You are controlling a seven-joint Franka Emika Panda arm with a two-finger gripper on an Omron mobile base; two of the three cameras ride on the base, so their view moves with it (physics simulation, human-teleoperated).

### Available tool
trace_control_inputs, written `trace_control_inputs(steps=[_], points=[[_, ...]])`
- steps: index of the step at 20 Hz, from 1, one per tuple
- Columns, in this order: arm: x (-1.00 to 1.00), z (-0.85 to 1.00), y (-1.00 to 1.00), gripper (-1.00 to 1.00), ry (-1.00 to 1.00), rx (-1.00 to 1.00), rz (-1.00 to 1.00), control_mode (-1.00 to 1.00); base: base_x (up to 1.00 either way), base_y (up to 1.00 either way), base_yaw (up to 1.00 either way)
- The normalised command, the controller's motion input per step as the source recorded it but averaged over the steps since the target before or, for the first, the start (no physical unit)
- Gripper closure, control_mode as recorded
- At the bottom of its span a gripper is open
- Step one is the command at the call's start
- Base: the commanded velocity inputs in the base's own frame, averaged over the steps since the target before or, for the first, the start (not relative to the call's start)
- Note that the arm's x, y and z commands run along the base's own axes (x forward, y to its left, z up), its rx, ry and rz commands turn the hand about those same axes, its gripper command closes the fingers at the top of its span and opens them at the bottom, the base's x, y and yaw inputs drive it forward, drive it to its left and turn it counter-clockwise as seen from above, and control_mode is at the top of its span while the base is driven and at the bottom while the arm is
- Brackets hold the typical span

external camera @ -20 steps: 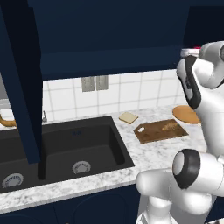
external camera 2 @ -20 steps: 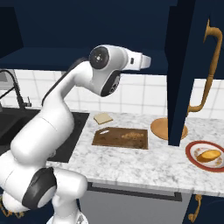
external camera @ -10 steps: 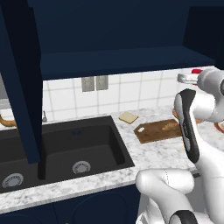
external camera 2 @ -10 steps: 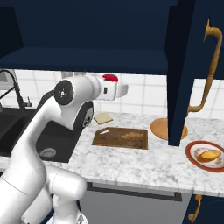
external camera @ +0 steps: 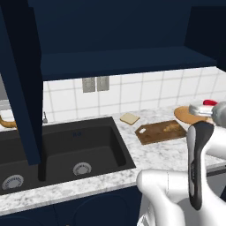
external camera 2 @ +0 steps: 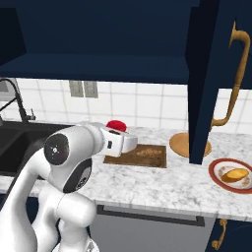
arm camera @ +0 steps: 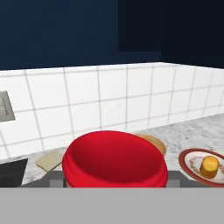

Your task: From the different types of pastries on the counter, select a croissant and place it on the cutting board. Then retrieve a jar of jam from the cabinet and place it alongside the croissant on the cutting board.

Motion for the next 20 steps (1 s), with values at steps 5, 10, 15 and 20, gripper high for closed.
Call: trace_control_inputs(steps=[5, 10, 15, 20], points=[[-0.22, -0.24, 0.00, 1.00, -0.01, 0.01, 0.00, -1.00, 0.00, 0.00, 0.00], [0.00, -0.15, 0.02, 1.00, 0.00, 0.00, 0.00, -1.00, 0.00, 0.00, 0.00], [0.00, -0.61, 0.52, 1.00, 0.00, 0.00, 0.00, -1.00, 0.00, 0.00, 0.00], [0.02, -0.77, 0.60, 1.00, 0.00, 0.00, 0.00, -1.00, 0.00, 0.00, 0.00]])
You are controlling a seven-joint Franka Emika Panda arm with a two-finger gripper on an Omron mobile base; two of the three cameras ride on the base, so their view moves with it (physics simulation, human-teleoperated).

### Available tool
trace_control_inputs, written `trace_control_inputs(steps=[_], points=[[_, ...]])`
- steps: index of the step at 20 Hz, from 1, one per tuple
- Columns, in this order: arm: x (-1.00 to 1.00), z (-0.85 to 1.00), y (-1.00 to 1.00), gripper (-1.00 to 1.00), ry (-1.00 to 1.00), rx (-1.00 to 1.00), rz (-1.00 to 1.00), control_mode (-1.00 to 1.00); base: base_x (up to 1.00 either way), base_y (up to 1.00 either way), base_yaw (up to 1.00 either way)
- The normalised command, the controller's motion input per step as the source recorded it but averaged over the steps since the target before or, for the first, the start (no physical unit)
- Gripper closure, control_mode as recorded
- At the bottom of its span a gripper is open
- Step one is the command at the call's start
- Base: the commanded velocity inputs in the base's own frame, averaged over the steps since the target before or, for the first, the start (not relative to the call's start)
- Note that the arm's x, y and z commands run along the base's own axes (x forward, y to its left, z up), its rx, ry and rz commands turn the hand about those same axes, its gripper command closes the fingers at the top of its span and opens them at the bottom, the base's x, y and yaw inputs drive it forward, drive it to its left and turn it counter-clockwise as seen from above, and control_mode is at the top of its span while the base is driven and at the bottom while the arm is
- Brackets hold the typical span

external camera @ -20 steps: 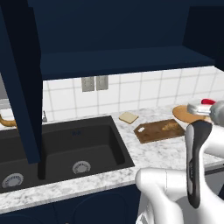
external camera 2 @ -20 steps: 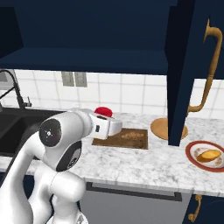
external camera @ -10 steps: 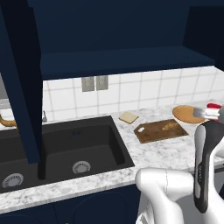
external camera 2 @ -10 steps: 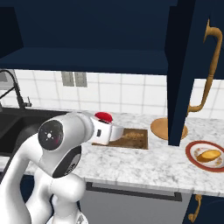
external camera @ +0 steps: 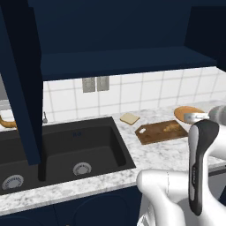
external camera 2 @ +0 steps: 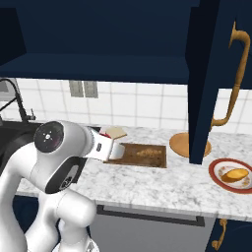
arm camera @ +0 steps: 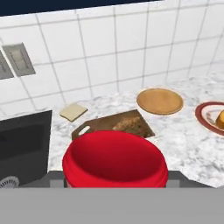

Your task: From the different types of pastries on the counter, select a croissant and place it on the cutting board. Then retrieve a jar of jam from the cabinet and place it alongside the croissant on the cutting board.

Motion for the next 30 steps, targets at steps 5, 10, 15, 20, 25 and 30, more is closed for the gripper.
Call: trace_control_inputs(steps=[5, 10, 15, 20, 25, 30], points=[[0.09, -0.90, 0.53, 1.00, -0.03, 0.00, 0.00, -1.00, 0.00, 0.00, 0.00], [0.23, -0.98, 0.66, 1.00, -0.13, 0.02, 0.02, -1.00, 0.00, 0.00, 0.00], [0.31, -0.92, 0.72, 1.00, -0.15, 0.01, 0.06, -1.00, 0.00, 0.00, 0.00], [0.32, -0.83, 0.60, 1.00, -0.18, 0.01, 0.10, -1.00, 0.00, 0.00, 0.00], [0.51, -0.68, 0.41, 1.00, -0.19, 0.04, 0.18, -1.00, 0.00, 0.00, 0.00], [0.38, -0.24, 0.00, 1.00, -0.18, 0.00, 0.15, -1.00, 0.00, 0.00, 0.00]])
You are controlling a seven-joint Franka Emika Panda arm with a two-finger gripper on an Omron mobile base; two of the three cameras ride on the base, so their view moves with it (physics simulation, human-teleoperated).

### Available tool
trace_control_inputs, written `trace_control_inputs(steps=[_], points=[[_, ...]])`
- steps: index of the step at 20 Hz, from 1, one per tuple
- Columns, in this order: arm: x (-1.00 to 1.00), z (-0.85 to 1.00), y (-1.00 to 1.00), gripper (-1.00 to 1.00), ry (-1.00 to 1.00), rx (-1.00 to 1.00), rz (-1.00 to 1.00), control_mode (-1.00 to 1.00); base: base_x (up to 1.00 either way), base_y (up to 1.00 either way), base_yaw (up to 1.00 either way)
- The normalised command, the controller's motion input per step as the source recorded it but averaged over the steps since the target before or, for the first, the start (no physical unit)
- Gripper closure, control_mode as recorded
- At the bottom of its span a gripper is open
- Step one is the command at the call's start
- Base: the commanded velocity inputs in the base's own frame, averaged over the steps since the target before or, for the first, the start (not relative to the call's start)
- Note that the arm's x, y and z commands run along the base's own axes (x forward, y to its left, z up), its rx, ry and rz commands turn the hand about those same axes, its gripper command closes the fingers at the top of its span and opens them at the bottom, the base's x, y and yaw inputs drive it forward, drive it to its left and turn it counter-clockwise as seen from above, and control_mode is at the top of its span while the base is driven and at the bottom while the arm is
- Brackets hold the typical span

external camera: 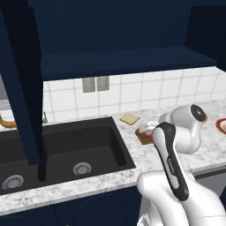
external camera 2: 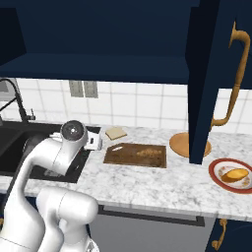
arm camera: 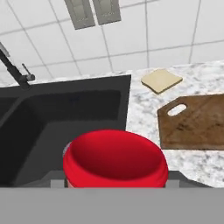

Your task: From the different types of pastries on the counter, select a croissant and place it on the cutting board. Then retrieve a jar of jam from the cabinet and place it alongside the croissant on the cutting board.

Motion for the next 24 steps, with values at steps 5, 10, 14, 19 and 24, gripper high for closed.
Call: trace_control_inputs(steps=[5, 10, 14, 19, 24], points=[[0.05, -0.12, -0.36, 1.00, -0.31, 0.00, 0.03, -1.00, 0.00, 0.00, 0.00], [0.03, -0.43, -0.23, 1.00, -0.34, 0.00, 0.07, -1.00, 0.00, 0.00, 0.00], [0.06, -0.35, -0.02, 1.00, -0.20, 0.00, 0.06, -1.00, 0.00, 0.00, 0.00], [0.09, -0.26, -0.02, 1.00, -0.08, -0.01, 0.00, -1.00, 0.00, 0.00, 0.00], [0.34, -0.33, -0.27, 1.00, -0.19, -0.02, 0.00, -1.00, 0.00, 0.00, 0.00]])
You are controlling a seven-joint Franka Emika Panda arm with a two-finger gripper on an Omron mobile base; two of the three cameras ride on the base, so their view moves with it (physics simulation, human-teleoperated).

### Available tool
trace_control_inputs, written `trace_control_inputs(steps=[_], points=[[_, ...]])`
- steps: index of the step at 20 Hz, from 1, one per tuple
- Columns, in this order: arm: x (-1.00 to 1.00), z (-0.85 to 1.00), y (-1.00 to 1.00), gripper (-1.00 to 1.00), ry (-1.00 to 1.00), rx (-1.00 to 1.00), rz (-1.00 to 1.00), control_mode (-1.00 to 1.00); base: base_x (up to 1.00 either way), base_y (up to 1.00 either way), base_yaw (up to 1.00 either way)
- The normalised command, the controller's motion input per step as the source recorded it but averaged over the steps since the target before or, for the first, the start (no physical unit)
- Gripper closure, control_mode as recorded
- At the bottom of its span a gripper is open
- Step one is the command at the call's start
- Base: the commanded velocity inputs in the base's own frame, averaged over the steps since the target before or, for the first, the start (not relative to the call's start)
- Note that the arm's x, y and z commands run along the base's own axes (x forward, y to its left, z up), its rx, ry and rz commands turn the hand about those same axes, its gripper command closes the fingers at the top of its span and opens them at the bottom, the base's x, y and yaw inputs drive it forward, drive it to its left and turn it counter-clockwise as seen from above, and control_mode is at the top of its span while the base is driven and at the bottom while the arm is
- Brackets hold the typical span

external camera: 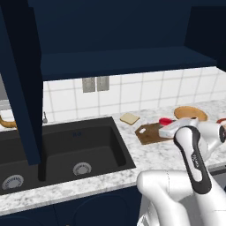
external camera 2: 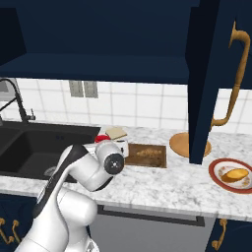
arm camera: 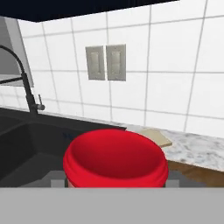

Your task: From the different types of pastries on the counter, select a croissant and place it on the cutting board. Then retrieve a jar of jam from the cabinet and place it alongside the croissant on the cutting board.

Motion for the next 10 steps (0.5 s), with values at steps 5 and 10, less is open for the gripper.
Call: trace_control_inputs(steps=[5, 10], points=[[0.19, -0.22, -0.17, 1.00, -0.06, 0.00, 0.00, -1.00, 0.00, 0.00, 0.00], [0.01, -0.21, 0.00, 1.00, 0.00, 0.00, 0.00, -1.00, 0.00, 0.00, 0.00]])
